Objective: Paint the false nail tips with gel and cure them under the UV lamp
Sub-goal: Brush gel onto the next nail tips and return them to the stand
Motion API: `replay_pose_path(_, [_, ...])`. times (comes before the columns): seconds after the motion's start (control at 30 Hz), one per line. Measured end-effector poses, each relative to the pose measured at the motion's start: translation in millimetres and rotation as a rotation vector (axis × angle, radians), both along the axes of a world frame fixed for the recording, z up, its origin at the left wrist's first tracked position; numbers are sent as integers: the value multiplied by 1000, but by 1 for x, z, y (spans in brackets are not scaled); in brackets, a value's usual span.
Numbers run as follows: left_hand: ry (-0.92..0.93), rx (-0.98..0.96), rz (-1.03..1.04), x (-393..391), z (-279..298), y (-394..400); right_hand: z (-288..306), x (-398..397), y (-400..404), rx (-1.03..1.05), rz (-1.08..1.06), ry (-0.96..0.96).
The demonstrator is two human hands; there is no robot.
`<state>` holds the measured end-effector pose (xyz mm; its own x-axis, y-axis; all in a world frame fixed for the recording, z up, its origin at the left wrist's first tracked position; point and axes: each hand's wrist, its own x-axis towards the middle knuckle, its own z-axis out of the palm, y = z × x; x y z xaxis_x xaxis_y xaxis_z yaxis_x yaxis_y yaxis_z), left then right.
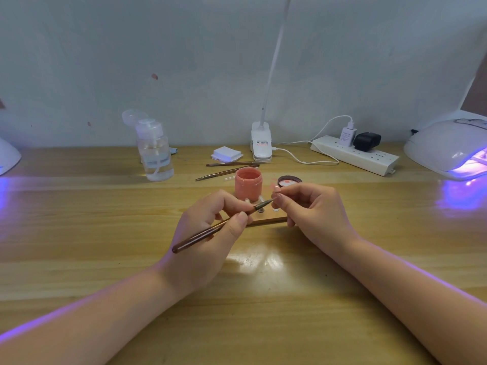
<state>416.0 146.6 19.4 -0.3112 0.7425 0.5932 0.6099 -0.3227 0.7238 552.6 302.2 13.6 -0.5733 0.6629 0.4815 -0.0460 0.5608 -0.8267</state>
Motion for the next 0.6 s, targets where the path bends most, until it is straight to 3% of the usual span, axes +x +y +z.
replay_pose_path(0.23, [-56,69,62,4,4,2,4,-1,1,40,-85,28])
replay_pose_path(0.6, [75,57,115,4,4,1,3,-7,-7,291,-167,27])
